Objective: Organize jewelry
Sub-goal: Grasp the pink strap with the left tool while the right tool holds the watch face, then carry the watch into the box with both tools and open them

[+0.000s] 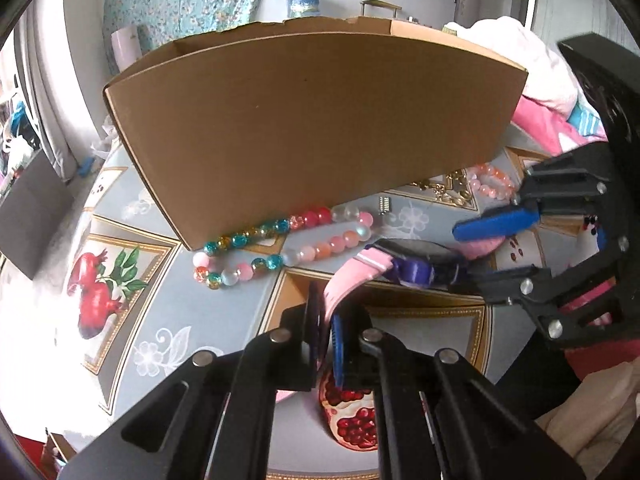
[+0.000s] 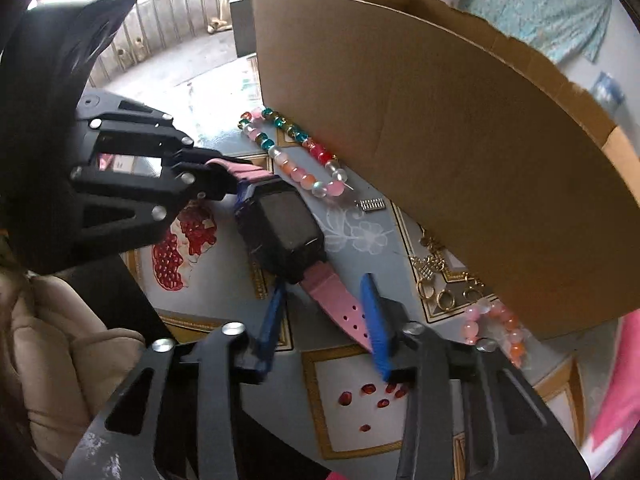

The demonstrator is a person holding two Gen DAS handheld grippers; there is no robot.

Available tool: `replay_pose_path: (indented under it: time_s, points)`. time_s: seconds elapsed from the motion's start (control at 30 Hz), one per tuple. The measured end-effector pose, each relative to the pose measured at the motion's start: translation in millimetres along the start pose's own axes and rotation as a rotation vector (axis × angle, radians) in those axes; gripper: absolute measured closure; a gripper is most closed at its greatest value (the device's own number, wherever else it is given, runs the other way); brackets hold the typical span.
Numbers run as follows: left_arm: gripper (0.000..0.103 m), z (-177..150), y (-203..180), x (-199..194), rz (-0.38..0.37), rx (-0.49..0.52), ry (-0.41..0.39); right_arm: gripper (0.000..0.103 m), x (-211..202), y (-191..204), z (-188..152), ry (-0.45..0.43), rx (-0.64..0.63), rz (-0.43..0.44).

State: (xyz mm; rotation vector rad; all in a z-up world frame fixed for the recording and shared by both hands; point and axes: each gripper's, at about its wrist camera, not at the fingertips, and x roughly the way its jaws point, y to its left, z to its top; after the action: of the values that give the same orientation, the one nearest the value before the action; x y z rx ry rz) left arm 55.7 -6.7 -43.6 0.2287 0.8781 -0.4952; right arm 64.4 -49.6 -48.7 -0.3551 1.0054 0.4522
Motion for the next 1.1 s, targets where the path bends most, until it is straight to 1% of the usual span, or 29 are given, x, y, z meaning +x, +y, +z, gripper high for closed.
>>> replay_pose_path:
  time_s: [0.03, 0.07, 0.13, 0.23, 0.3, 0.37, 0.43, 0.5, 0.53, 0.57, 0.6, 0.67, 0.7, 0.73, 0.77, 0.8, 0.83, 0.87, 0.9, 0.93, 0.97, 1.0, 1.03, 1.07, 1.1]
  points:
    - [0.097, -2.9, 9.8, -1.1, 0.001, -0.007, -0.005, 0.088, -0.8, 1.6, -1.5, 0.001, 0.013, -0.017]
    - [0.094, -4.5, 15.2, -1.5, -0.011, -0.026, -0.014, 0.092, -2.7, 3.0, -2.7, 0.003, 0.027, -0.038]
    - [0.094, -10.7, 26.6, -3.6, -0.040, -0.058, -0.030, 0.095, -5.3, 8.4, -7.2, -0.004, 0.046, -0.063]
    - [0.095, -14.5, 23.8, -7.4, -0.032, -0.049, -0.040, 0.099, -6.2, 14.5, -8.7, -0.008, 0.063, -0.091]
    - [0.096, -18.3, 25.8, -8.6, -0.027, -0.045, -0.047, 0.101, -10.5, 18.0, -9.3, -0.038, 0.088, -0.102]
    - [0.097, -20.5, 23.7, -13.6, -0.028, -0.059, -0.064, 0.102, -15.3, 21.0, -1.2, -0.068, 0.122, -0.113]
    - [0.098, -24.7, 24.3, -30.1, -0.029, -0.070, -0.099, 0.102, -27.4, 22.2, -1.8, -0.110, 0.143, -0.121]
    - [0.099, -19.4, 19.6, -51.7, -0.035, -0.080, -0.135, 0.102, -49.6, 30.1, 1.9, -0.180, 0.150, -0.129]
    - [0.099, -13.4, 20.4, -65.9, -0.030, -0.081, -0.158, 0.102, -54.8, 30.9, 5.6, -0.199, 0.152, -0.128]
    - [0.099, -6.2, 19.6, -79.5, -0.023, -0.077, -0.184, 0.102, -66.8, 29.7, 8.6, -0.237, 0.153, -0.123]
    - [0.099, 4.2, 21.2, -96.9, -0.013, -0.066, -0.224, 0.102, -88.3, 27.8, 17.5, -0.299, 0.139, -0.115]
    - [0.099, 28.3, 24.8, -128.6, 0.002, -0.030, -0.308, 0.102, -116.5, 11.4, 37.1, -0.389, 0.100, -0.113]
    - [0.099, 44.6, 25.9, -141.2, 0.014, -0.009, -0.341, 0.102, -124.0, 5.9, 44.2, -0.417, 0.088, -0.109]
    - [0.099, 62.8, 26.9, -150.3, 0.023, 0.011, -0.368, 0.102, -134.3, -8.1, 56.1, -0.449, 0.075, -0.082]
    - [0.099, 76.0, 28.3, -154.0, 0.023, 0.023, -0.383, 0.102, -136.6, -22.6, 66.7, -0.457, 0.075, -0.058]
    - [0.099, 96.8, 30.1, -152.7, 0.025, 0.039, -0.386, 0.102, -129.5, -38.1, 78.2, -0.451, 0.079, -0.042]
    - [0.099, 109.7, 30.1, -147.8, 0.027, 0.048, -0.372, 0.102, -125.0, -55.5, 84.7, -0.432, 0.084, -0.021]
    - [0.099, 132.4, 32.7, -130.6, 0.020, 0.057, -0.314, 0.102, -113.1, -77.0, 96.0, -0.381, 0.098, 0.012]
    - [0.099, 144.1, 33.2, -118.2, 0.013, 0.055, -0.264, 0.102, -98.5, -98.2, 103.4, -0.320, 0.120, 0.054]
    - [0.099, 163.4, 37.0, -90.1, 0.000, 0.047, -0.151, 0.102, -81.6, -117.4, 108.4, -0.248, 0.144, 0.103]
    - [0.099, 173.8, 40.9, -71.0, 0.009, 0.042, -0.073, 0.102, -52.1, -137.3, 121.9, -0.147, 0.191, 0.153]
    - [0.099, 183.7, 43.6, -48.5, 0.022, 0.044, 0.002, 0.102, -35.0, -146.9, 124.0, -0.088, 0.221, 0.182]
    - [0.099, 191.8, 47.1, -26.3, 0.018, 0.044, 0.077, 0.102, -11.5, -158.8, 126.4, -0.010, 0.254, 0.235]
    - [0.099, 197.4, 49.5, -8.4, 0.008, 0.031, 0.134, 0.102, 11.9, -171.6, 127.7, 0.072, 0.286, 0.302]
    - [0.099, 201.9, 53.0, 9.3, 0.007, 0.014, 0.193, 0.102, 23.2, -183.2, 136.1, 0.116, 0.310, 0.314]
